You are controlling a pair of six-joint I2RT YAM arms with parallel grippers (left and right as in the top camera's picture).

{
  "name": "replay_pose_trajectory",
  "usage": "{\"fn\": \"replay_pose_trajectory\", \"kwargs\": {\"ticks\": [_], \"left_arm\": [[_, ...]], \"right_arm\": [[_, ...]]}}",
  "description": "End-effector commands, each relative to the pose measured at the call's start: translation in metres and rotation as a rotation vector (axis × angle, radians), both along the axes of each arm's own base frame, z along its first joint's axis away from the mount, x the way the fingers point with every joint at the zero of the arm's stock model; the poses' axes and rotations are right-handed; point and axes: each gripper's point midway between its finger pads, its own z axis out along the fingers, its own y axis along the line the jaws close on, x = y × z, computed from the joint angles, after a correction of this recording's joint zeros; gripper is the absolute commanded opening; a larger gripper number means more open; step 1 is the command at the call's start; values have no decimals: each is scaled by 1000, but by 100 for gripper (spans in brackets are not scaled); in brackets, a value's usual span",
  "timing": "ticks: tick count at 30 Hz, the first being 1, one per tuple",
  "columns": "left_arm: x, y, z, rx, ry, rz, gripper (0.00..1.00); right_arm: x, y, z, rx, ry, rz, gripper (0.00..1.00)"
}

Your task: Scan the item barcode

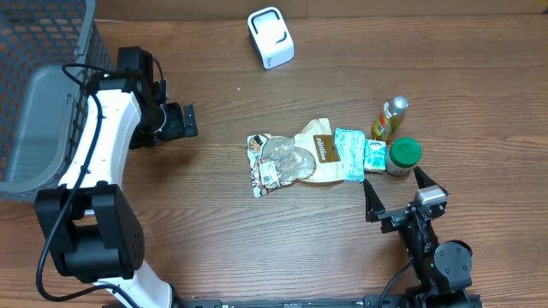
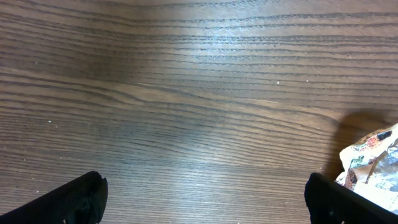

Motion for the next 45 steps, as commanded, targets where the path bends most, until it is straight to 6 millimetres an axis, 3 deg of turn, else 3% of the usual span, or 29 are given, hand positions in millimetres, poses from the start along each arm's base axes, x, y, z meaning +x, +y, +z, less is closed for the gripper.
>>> {"fn": "replay_pose_trajectory", "kwargs": {"ticks": [1, 8, 14, 20, 24, 31, 45], "left_arm": [[-7, 3, 6, 8, -19, 0, 100], [-30, 1, -31, 11, -62, -1, 100], [-76, 4, -78, 42, -43, -4, 100], [-81, 6, -107, 67, -201, 4, 100], [-77, 6, -111, 65, -336, 29, 100], [-73, 6, -101, 75, -559, 34, 100], [-112, 4, -107, 79, -664, 36, 100]], "right_arm": [[0, 0, -1, -4, -8, -1, 100], [0, 0, -1, -4, -8, -1, 100], [0, 0, -1, -4, -8, -1, 100], [0, 0, -1, -4, -8, -1, 100], [0, 0, -1, -4, -8, -1, 100], [0, 0, -1, -4, -8, -1, 100], [0, 0, -1, -4, -8, -1, 100]]}}
